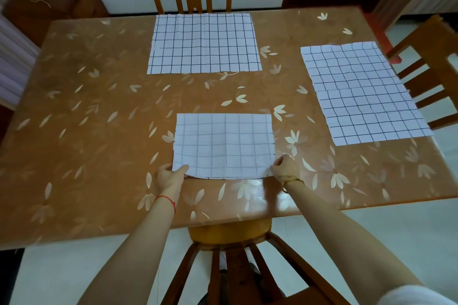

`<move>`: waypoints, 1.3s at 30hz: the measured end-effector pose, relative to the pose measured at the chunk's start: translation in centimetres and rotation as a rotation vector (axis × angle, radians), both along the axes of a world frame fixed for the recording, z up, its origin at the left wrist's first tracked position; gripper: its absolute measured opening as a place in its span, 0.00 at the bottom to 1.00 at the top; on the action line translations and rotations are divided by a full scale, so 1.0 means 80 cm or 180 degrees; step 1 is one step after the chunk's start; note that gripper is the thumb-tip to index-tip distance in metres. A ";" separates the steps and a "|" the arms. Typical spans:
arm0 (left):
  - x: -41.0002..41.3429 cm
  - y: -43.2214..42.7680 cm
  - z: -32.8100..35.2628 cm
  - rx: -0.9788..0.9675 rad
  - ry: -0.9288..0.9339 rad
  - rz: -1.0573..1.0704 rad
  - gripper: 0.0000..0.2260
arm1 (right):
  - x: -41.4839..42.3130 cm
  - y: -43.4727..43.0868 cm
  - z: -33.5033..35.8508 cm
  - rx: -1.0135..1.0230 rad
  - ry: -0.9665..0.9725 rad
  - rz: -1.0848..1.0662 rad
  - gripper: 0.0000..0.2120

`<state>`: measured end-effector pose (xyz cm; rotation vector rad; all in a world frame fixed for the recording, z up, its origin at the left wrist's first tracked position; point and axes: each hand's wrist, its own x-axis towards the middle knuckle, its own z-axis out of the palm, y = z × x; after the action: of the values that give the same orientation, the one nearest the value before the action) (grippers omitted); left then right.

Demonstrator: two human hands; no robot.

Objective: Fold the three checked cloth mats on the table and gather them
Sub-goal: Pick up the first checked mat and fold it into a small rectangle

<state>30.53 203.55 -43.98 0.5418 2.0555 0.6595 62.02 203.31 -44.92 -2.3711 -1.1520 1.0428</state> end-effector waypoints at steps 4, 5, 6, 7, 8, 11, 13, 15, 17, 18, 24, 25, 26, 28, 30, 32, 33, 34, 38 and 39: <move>-0.012 -0.006 -0.002 0.0098 -0.0297 0.0088 0.10 | 0.004 -0.011 0.003 0.0087 0.0186 -0.0189 0.08; -0.014 -0.011 -0.002 0.0094 -0.0354 0.0075 0.08 | 0.006 -0.015 0.004 0.0081 0.0211 -0.0228 0.09; -0.015 -0.017 0.000 0.0083 -0.0416 0.0075 0.06 | 0.007 -0.019 0.004 0.0077 0.0229 -0.0261 0.10; -0.016 -0.026 0.000 0.0054 -0.0486 0.0085 0.06 | 0.007 -0.025 0.005 0.0077 0.0245 -0.0282 0.10; -0.018 -0.036 0.000 0.0021 -0.0572 0.0114 0.06 | 0.007 -0.031 0.006 0.0068 0.0257 -0.0291 0.10; -0.022 -0.066 0.001 -0.0095 -0.0730 0.0206 0.06 | 0.007 -0.051 0.006 0.0011 0.0238 -0.0281 0.11; -0.024 -0.085 0.000 -0.0172 -0.0755 0.0224 0.05 | 0.008 -0.064 0.005 -0.0019 0.0248 -0.0322 0.11; -0.026 -0.104 -0.002 -0.0249 -0.0705 0.0179 0.06 | 0.009 -0.079 0.003 -0.0045 0.0240 -0.0353 0.12; -0.028 -0.120 -0.008 -0.0312 -0.0652 0.0120 0.07 | 0.009 -0.093 0.003 -0.0067 0.0200 -0.0361 0.12; -0.027 -0.128 -0.009 -0.0326 -0.0620 0.0083 0.06 | 0.009 -0.099 0.003 -0.0086 0.0180 -0.0355 0.12; -0.022 -0.161 -0.003 -0.0218 -0.0392 -0.0171 0.05 | 0.016 -0.124 0.006 -0.0225 -0.0004 -0.0054 0.13; -0.024 -0.160 -0.002 -0.0223 -0.0239 -0.0299 0.06 | 0.017 -0.125 0.008 -0.0205 -0.0033 -0.0021 0.13; -0.027 -0.159 0.000 -0.0230 0.0017 -0.0441 0.07 | 0.016 -0.124 0.010 -0.0173 -0.0120 0.0028 0.12; -0.030 -0.155 0.012 -0.0157 0.0495 -0.0587 0.13 | 0.011 -0.120 0.015 -0.0020 -0.0523 0.0255 0.13; -0.030 -0.147 0.027 0.0087 0.0758 -0.0572 0.19 | 0.003 -0.109 0.018 0.0220 -0.0982 0.0577 0.14; -0.029 -0.134 0.033 0.0452 0.1042 -0.0733 0.22 | -0.012 -0.091 0.025 0.0544 -0.1160 0.0943 0.14; -0.028 -0.126 0.033 0.0618 0.1236 -0.0983 0.22 | -0.021 -0.079 0.028 0.0675 -0.1144 0.1138 0.15; -0.026 -0.115 0.033 0.0770 0.1424 -0.1301 0.21 | -0.031 -0.068 0.030 0.0753 -0.1116 0.1348 0.16; -0.026 -0.067 0.014 0.0991 0.1889 -0.2666 0.23 | -0.077 -0.023 0.032 0.0666 -0.1032 0.2253 0.22; -0.025 -0.056 0.010 0.0918 0.1909 -0.3010 0.25 | -0.090 -0.013 0.031 0.0606 -0.0990 0.2425 0.23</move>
<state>28.55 199.04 -43.17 1.8999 1.8907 0.2098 54.80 202.24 -42.41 -2.0040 -2.2590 0.7015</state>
